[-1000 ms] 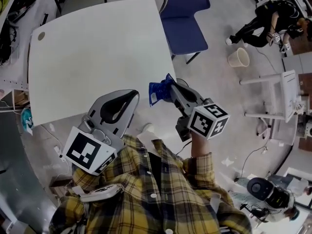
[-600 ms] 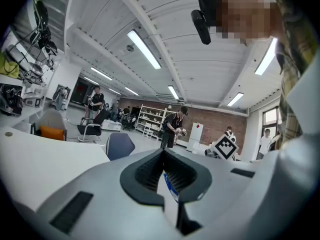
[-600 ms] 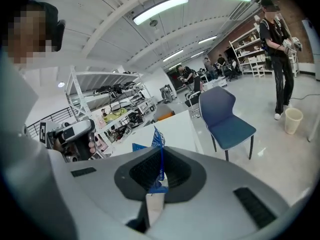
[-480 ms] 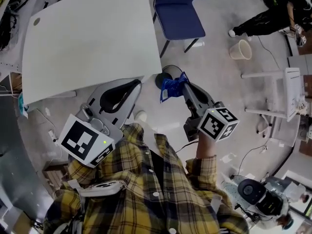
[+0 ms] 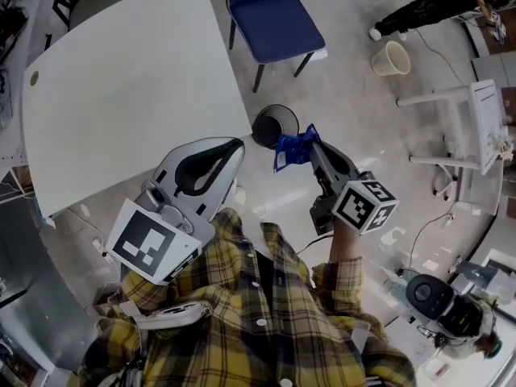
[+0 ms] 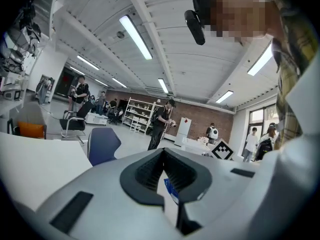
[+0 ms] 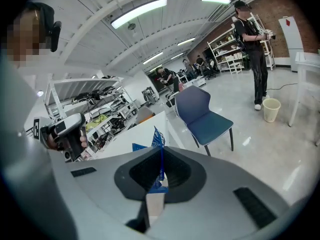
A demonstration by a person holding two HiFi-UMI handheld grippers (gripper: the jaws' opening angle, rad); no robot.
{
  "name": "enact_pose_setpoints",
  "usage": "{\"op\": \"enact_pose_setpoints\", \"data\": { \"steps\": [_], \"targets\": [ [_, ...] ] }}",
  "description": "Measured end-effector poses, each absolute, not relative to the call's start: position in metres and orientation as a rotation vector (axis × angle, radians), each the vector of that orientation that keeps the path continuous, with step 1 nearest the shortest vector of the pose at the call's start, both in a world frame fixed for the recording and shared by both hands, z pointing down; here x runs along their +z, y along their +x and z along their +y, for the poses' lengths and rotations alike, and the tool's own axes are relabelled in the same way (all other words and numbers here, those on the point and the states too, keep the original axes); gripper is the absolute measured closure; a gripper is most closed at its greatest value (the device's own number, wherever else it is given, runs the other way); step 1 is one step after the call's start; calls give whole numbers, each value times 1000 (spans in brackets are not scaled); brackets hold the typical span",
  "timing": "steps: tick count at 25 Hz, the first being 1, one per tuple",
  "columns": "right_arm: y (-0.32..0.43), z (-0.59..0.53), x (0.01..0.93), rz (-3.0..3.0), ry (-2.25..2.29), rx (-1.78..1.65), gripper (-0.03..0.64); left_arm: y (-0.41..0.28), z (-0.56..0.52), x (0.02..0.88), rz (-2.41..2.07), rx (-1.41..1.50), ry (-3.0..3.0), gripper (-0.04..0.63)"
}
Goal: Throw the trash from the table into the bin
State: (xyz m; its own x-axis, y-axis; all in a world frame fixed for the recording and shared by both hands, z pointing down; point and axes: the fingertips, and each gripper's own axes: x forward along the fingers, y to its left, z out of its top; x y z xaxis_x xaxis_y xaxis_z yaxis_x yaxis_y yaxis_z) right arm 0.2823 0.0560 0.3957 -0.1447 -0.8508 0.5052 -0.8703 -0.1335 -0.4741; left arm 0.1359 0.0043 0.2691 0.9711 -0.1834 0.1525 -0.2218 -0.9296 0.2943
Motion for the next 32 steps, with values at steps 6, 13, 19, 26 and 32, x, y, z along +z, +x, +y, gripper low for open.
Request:
{"op": "enact_pose_setpoints", "data": {
  "steps": [6, 13, 19, 26, 32],
  "targets": [
    [287, 58, 397, -1979, 2098, 1194, 617, 147, 12, 263, -200, 194, 2792, 587],
    [287, 60, 400, -1925, 2140, 1238, 617, 150, 11, 262, -130, 200, 2771, 586],
    [298, 62, 423, -1894, 2110, 1308, 617, 160, 21, 266, -143, 220, 2735, 588],
    [398, 19, 506, -1866, 2055, 1356, 617, 263, -11, 328, -149, 201, 2703, 586],
    [400, 24, 576, -1876, 1971, 1371, 617, 266, 18, 382, -217, 180, 2661, 588]
  ]
}}
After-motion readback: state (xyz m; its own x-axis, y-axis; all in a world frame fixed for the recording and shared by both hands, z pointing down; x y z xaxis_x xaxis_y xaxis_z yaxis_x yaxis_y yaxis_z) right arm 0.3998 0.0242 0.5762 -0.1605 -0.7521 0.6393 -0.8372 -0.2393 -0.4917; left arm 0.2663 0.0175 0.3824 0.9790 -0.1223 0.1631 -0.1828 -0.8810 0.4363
